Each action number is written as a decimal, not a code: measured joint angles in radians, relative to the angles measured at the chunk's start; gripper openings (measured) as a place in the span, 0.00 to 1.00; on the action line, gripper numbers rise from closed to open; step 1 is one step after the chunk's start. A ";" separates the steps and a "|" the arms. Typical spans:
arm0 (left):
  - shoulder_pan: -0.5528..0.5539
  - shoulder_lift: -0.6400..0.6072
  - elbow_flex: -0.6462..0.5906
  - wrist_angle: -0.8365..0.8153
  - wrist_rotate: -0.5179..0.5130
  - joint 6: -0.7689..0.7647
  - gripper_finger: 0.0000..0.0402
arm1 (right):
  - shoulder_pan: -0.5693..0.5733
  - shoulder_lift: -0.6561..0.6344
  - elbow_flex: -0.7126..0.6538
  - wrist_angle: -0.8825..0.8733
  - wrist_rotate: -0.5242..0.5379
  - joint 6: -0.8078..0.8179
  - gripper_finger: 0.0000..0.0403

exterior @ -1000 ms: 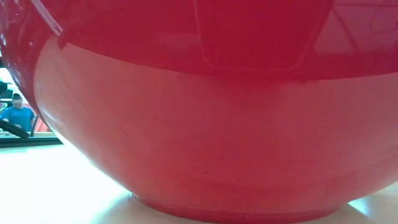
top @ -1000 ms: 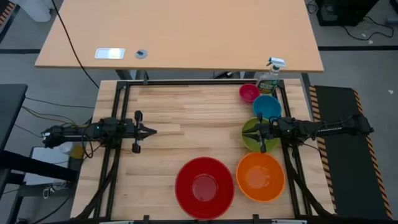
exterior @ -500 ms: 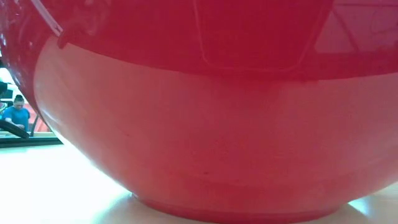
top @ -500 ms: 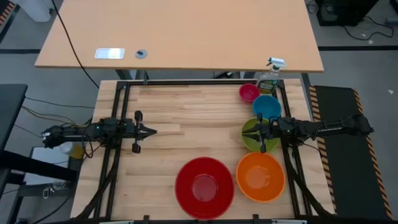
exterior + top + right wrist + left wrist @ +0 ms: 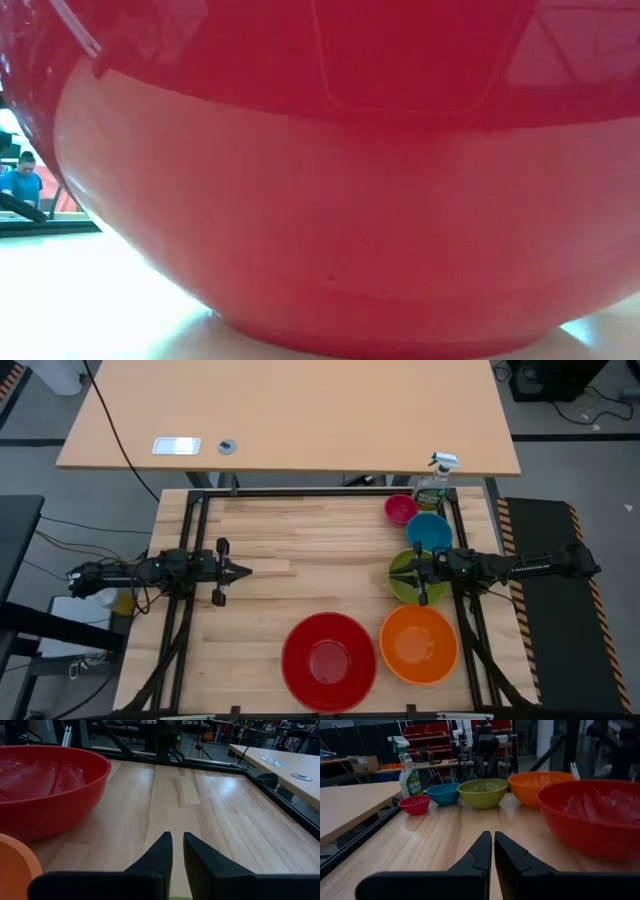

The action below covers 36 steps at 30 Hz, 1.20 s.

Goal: Nest bowls inside each other
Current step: Stack the orange bowl on top of the red bowl

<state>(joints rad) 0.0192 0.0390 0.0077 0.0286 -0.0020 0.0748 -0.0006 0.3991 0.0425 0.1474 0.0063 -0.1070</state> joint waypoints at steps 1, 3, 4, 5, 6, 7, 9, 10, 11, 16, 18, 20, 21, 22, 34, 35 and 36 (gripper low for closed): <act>0.000 0.000 0.000 0.010 0.000 -0.038 0.06 | 0.000 0.000 0.000 0.000 0.000 0.000 0.14; 0.000 0.000 0.000 0.018 0.000 -0.129 0.06 | 0.000 0.000 0.000 0.000 0.000 0.000 0.14; 0.000 0.000 0.000 0.024 0.000 -0.167 0.06 | 0.000 0.000 0.000 0.000 0.000 0.000 0.14; 0.000 0.000 0.000 0.032 0.000 -0.190 0.06 | 0.000 0.000 0.000 0.000 0.000 0.000 0.14; 0.000 0.000 0.000 0.043 0.000 -0.198 0.06 | 0.000 0.000 0.000 0.000 0.000 0.000 0.14; 0.000 0.000 0.000 0.055 0.000 -0.198 0.06 | 0.000 0.000 0.000 0.000 0.000 0.000 0.14; 0.000 0.000 0.000 0.072 0.000 -0.192 0.06 | 0.000 0.000 0.000 0.015 0.017 -0.015 0.14; 0.000 0.000 0.000 0.077 0.000 -0.192 0.06 | 0.000 0.000 0.000 0.034 0.039 -0.033 0.14; 0.000 0.000 0.000 0.081 0.000 -0.192 0.06 | 0.000 0.000 0.000 0.055 0.061 -0.048 0.14; 0.000 0.000 0.000 0.083 0.000 -0.193 0.06 | 0.000 0.000 0.000 0.263 0.127 0.003 0.14; 0.000 0.000 0.000 0.089 0.000 -0.193 0.06 | 0.000 0.000 0.000 0.378 0.127 0.098 0.14; 0.000 0.000 0.000 0.124 0.000 -0.192 0.06 | 0.000 0.000 0.000 0.497 0.127 0.183 0.14; 0.000 0.000 0.000 0.154 0.000 -0.192 0.06 | 0.000 0.001 0.000 0.545 0.128 0.240 0.14; 0.000 0.000 0.000 0.191 0.000 -0.192 0.06 | -0.002 0.006 0.007 0.571 0.130 0.288 0.14; 0.000 -0.001 0.001 0.627 -0.003 -0.210 0.06 | -0.001 0.300 0.500 -0.130 0.010 0.389 0.14; 0.000 -0.001 0.002 0.621 -0.004 -0.220 0.06 | -0.001 0.328 0.544 -0.198 -0.005 0.387 0.14; 0.000 -0.001 0.008 0.600 -0.004 -0.233 0.06 | -0.001 0.352 0.583 -0.250 -0.023 0.383 0.14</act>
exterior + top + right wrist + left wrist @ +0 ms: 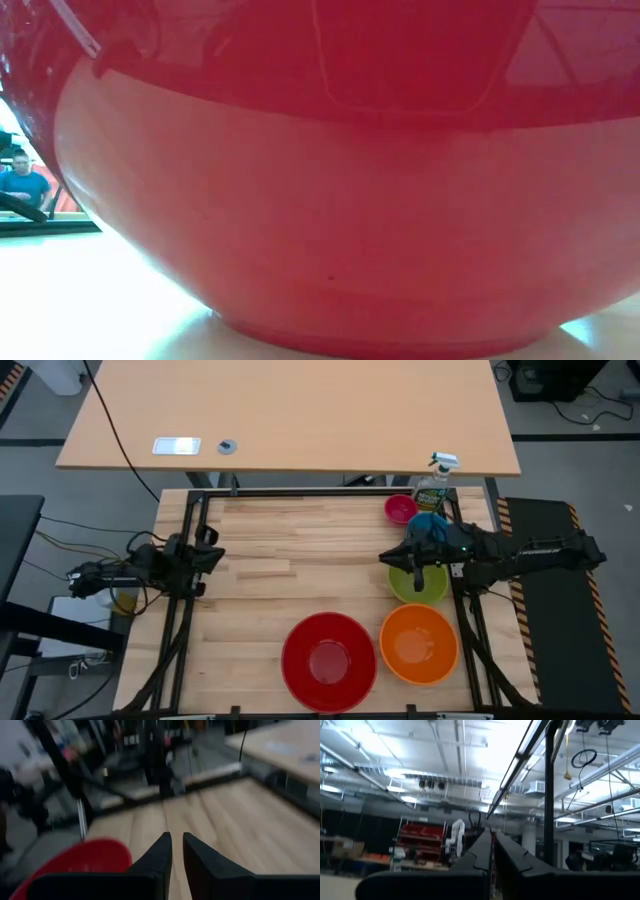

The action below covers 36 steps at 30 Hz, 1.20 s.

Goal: Nest bowls inside each other
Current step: Stack the orange bowl on top of the red bowl

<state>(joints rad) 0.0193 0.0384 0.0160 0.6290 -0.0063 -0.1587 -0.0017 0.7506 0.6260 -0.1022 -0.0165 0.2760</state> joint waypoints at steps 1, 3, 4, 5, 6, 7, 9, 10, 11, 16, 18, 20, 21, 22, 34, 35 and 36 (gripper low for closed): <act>0.000 0.001 0.010 -0.024 0.000 -0.008 0.06 | 0.000 0.022 0.032 -0.034 -0.020 -0.004 0.14; 0.000 0.001 0.037 -0.095 -0.003 -0.011 0.06 | 0.000 0.060 0.078 -0.048 -0.065 -0.004 0.14; 0.000 0.001 0.058 -0.142 -0.009 -0.010 0.06 | 0.000 0.075 0.095 -0.047 -0.085 0.007 0.14; 0.000 0.007 0.078 -0.187 -0.029 -0.006 0.06 | 0.000 0.090 0.108 -0.044 -0.100 0.026 0.14; 0.000 0.015 0.099 -0.239 -0.055 0.001 0.06 | 0.000 0.101 0.118 -0.037 -0.114 0.053 0.14; 0.000 0.025 0.120 -0.292 -0.082 0.015 0.06 | 0.000 0.113 0.126 -0.023 -0.122 0.082 0.14; 0.000 0.060 0.155 -0.359 -0.130 0.044 0.06 | 0.000 0.129 0.128 0.011 -0.127 0.120 0.14; 0.000 0.079 0.167 -0.375 -0.149 0.053 0.06 | 0.000 0.137 0.128 0.023 -0.127 0.127 0.14; 0.000 0.100 0.178 -0.385 -0.164 0.060 0.06 | 0.000 0.147 0.128 0.026 -0.127 0.132 0.14; 0.000 0.217 0.220 -0.387 -0.176 0.065 0.06 | 0.003 0.210 0.150 -0.123 -0.218 0.092 0.14; 0.000 0.265 0.241 -0.388 -0.190 0.065 0.08 | 0.039 0.254 0.212 -0.320 -0.175 0.098 0.13; 0.000 0.316 0.269 -0.388 -0.213 0.068 0.13 | 0.096 0.312 0.285 -0.531 -0.061 0.094 0.12; 0.000 0.340 0.284 -0.386 -0.217 0.068 0.16 | 0.128 0.343 0.322 -0.623 -0.004 0.095 0.12; 0.000 0.363 0.299 -0.386 -0.220 0.068 0.19 | 0.157 0.376 0.361 -0.703 0.040 0.110 0.11; 0.000 0.568 0.402 -0.389 -0.220 0.086 0.46 | 0.375 0.525 0.519 -1.407 0.033 0.624 0.13; 0.000 0.579 0.405 -0.387 -0.220 0.095 0.46 | 0.380 0.519 0.505 -1.404 0.024 0.643 0.15; 0.000 0.587 0.406 -0.386 -0.220 0.100 0.47 | 0.386 0.509 0.492 -1.393 0.022 0.658 0.18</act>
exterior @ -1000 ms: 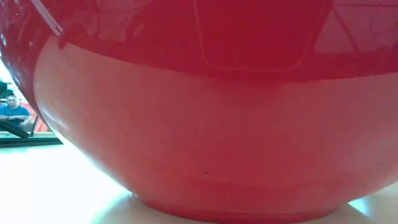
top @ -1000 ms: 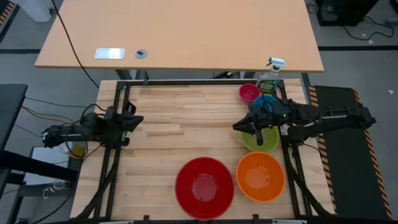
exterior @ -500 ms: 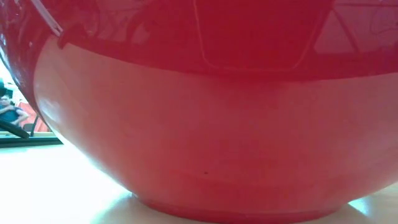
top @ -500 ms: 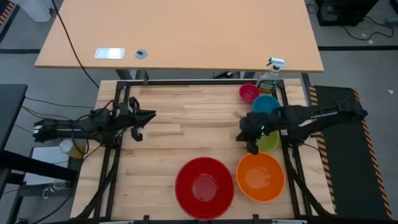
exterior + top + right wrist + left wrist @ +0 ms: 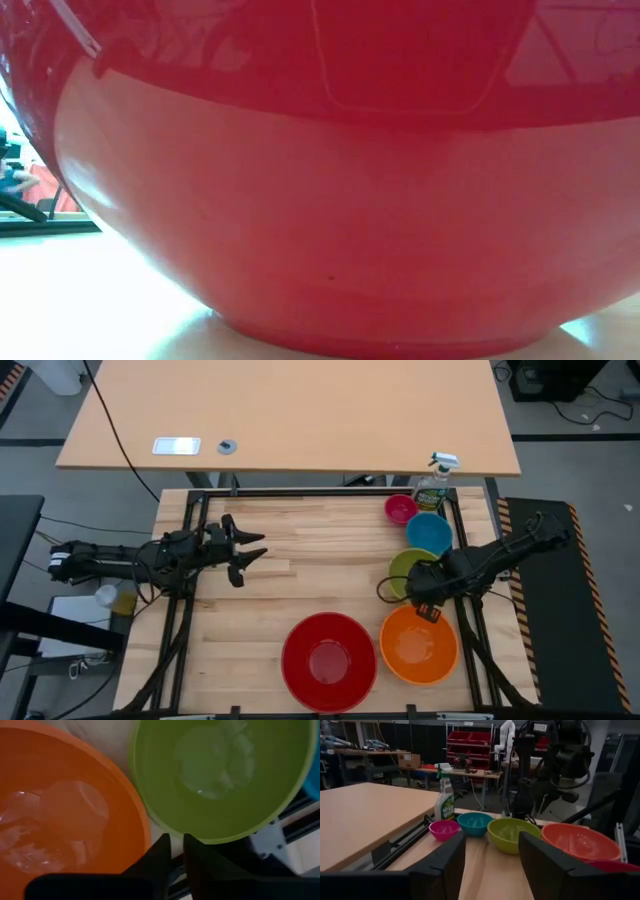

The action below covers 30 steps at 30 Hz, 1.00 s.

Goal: Nest bowls inside each other
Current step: Stack the orange bowl on top of the red bowl

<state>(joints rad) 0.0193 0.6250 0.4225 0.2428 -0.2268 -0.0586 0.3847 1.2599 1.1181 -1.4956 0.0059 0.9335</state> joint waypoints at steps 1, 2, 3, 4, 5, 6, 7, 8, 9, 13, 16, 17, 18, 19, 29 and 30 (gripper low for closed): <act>0.000 0.006 0.001 0.000 0.000 0.006 0.47 | 0.007 -0.009 -0.013 0.012 0.002 0.008 0.21; 0.000 0.013 0.002 0.003 0.000 0.017 0.47 | 0.013 -0.015 -0.025 0.028 0.005 0.010 0.24; 0.000 0.018 0.003 0.008 0.000 0.026 0.47 | 0.019 -0.018 -0.036 0.050 0.014 0.009 0.28; 0.001 0.021 0.003 0.008 0.000 0.034 0.47 | 0.022 -0.019 -0.048 0.080 0.025 0.009 0.31; 0.001 0.025 0.003 0.012 0.000 0.045 0.47 | 0.025 -0.019 -0.061 0.106 0.030 0.008 0.34; 0.001 0.028 0.003 0.021 0.000 0.052 0.47 | 0.026 -0.018 -0.076 0.128 0.032 0.004 0.37; 0.001 0.030 0.003 0.026 0.000 0.055 0.47 | 0.026 -0.016 -0.092 0.149 0.031 -0.008 0.39; 0.001 0.030 0.003 0.030 0.000 0.055 0.47 | 0.026 -0.011 -0.108 0.174 0.030 -0.018 0.40; 0.001 0.030 0.003 0.037 0.000 0.055 0.47 | 0.027 -0.003 -0.126 0.202 0.028 -0.030 0.41; 0.001 0.030 0.003 0.044 0.000 0.085 0.47 | 0.027 0.038 -0.181 0.247 -0.005 -0.074 0.40; 0.001 0.030 0.003 0.045 -0.001 0.100 0.47 | 0.027 0.079 -0.189 0.242 -0.007 -0.101 0.36; 0.001 0.030 0.003 0.045 -0.001 0.100 0.47 | 0.027 0.090 -0.189 0.239 -0.005 -0.112 0.33; 0.001 0.030 0.003 0.044 -0.001 0.100 0.47 | 0.027 0.100 -0.189 0.239 -0.002 -0.126 0.31; 0.001 0.030 0.003 0.044 -0.001 0.100 0.47 | 0.027 0.111 -0.189 0.240 -0.002 -0.140 0.28; 0.001 0.030 0.003 0.044 0.000 0.100 0.47 | 0.027 0.137 -0.167 0.220 -0.029 -0.129 0.06; 0.001 0.030 0.003 0.044 -0.001 0.100 0.47 | 0.027 0.134 -0.157 0.213 -0.029 -0.123 0.08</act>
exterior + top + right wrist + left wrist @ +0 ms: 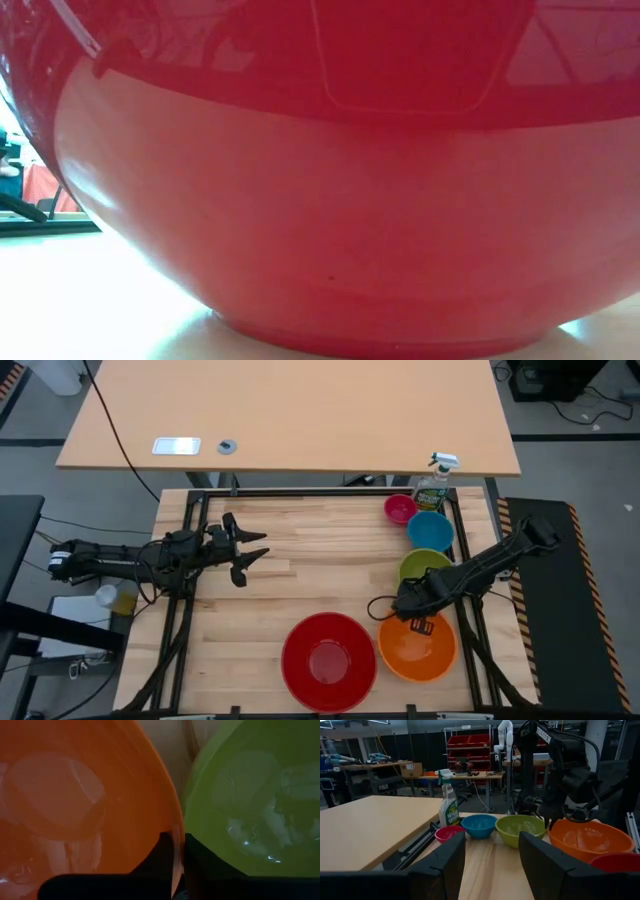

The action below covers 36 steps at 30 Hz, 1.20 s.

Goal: Nest bowls inside each other
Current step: Stack the orange bowl on top of the red bowl

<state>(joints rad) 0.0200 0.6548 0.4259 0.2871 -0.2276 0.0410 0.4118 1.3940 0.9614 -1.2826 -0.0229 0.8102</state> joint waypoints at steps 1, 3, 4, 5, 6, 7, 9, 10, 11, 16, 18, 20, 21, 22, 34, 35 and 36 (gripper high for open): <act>0.000 0.000 0.000 0.000 0.000 0.000 0.47 | 0.000 -0.006 0.014 -0.006 0.006 0.004 0.09; 0.000 0.000 0.000 0.000 0.000 0.000 0.47 | 0.000 -0.014 0.041 -0.015 0.034 0.006 0.10; 0.000 0.000 0.000 0.000 0.000 0.000 0.47 | 0.000 -0.013 0.053 -0.021 0.042 0.006 0.10; 0.000 0.000 0.000 0.000 0.000 0.000 0.47 | -0.001 -0.011 0.065 -0.030 0.045 0.006 0.10; 0.000 0.000 0.000 0.000 0.000 0.000 0.47 | -0.001 -0.011 0.077 -0.041 0.049 0.005 0.09; 0.000 0.000 0.000 0.000 0.000 0.000 0.47 | -0.001 -0.012 0.087 -0.054 0.054 0.005 0.09; 0.000 0.000 0.000 0.000 0.000 0.000 0.47 | -0.001 -0.013 0.097 -0.063 0.055 0.005 0.08; 0.000 0.000 0.000 0.000 0.000 0.000 0.47 | -0.001 -0.013 0.098 -0.060 0.054 0.005 0.07; 0.000 0.000 0.000 0.000 0.000 0.000 0.47 | -0.001 -0.012 0.098 -0.060 0.053 0.005 0.07; 0.000 0.000 0.000 0.000 0.000 0.000 0.47 | 0.003 -0.008 0.098 -0.076 0.034 0.009 0.06; 0.000 0.000 0.000 0.000 0.000 0.000 0.47 | 0.005 -0.012 0.098 -0.085 0.033 0.006 0.06; 0.000 0.000 0.000 0.000 0.000 0.000 0.47 | 0.006 -0.014 0.100 -0.105 0.031 0.005 0.06; 0.000 0.000 0.000 0.000 0.000 0.000 0.47 | 0.006 -0.014 0.103 -0.119 0.030 0.005 0.06; 0.000 0.000 0.000 0.000 0.000 0.000 0.47 | 0.006 -0.015 0.111 -0.136 0.030 0.004 0.06; 0.000 0.000 0.000 0.000 0.000 0.000 0.47 | 0.006 -0.099 0.304 -0.263 0.071 0.010 0.04; 0.000 0.000 0.000 0.000 0.000 -0.001 0.47 | 0.006 -0.110 0.307 -0.272 0.068 0.017 0.04; 0.000 0.000 0.000 0.000 0.000 -0.001 0.47 | 0.006 -0.118 0.310 -0.285 0.067 0.025 0.04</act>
<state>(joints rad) 0.0200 0.6548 0.4259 0.2867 -0.2275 0.0402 0.4178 1.2757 1.2713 -1.5672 0.0441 0.8353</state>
